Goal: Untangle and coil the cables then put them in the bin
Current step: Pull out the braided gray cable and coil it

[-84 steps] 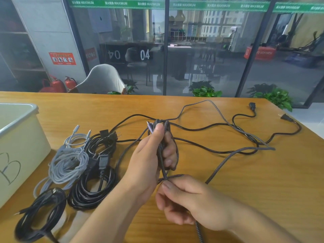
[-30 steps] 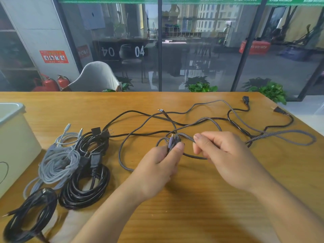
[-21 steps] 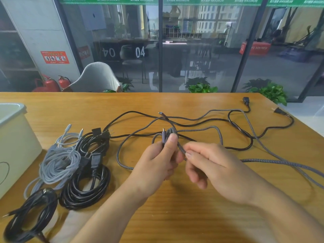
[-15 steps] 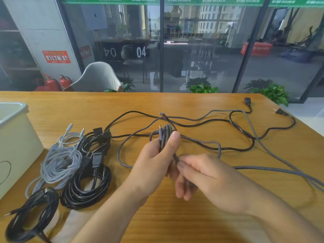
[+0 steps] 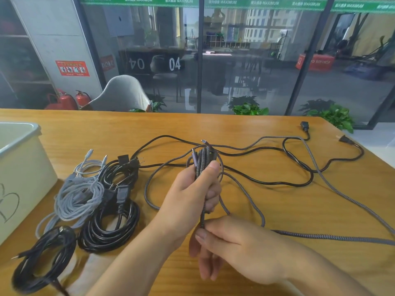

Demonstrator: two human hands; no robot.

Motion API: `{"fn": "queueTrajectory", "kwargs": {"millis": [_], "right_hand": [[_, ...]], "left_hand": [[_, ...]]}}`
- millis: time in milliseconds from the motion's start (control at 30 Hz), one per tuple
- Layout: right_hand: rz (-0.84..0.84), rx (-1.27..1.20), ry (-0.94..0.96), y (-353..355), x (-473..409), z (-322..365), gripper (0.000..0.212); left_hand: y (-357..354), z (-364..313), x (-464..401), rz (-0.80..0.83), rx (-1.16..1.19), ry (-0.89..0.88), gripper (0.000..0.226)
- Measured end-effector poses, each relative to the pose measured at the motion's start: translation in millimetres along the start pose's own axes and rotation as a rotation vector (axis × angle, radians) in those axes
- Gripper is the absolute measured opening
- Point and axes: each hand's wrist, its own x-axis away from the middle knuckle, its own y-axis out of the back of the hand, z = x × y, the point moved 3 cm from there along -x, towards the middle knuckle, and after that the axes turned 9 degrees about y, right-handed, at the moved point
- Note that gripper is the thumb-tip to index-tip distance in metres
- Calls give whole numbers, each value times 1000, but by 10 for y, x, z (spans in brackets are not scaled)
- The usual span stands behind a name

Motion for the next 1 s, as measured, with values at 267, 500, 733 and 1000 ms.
{"fn": "queueTrajectory", "kwargs": {"millis": [267,500,733,1000], "right_hand": [[82,59,57,13,-73,-138,41],[86,33,58,268,-60,-356,41],[15,105,39,651,48,-490,25],[-274,337,-181,1127,350,-616,60]], "left_hand": [[-13,-51,62,166,200,70,34],[60,-155,113,261,288,63,32],[-59,-139,138,394,189,100,33],[115,-198,139,419,162,131,33]]}}
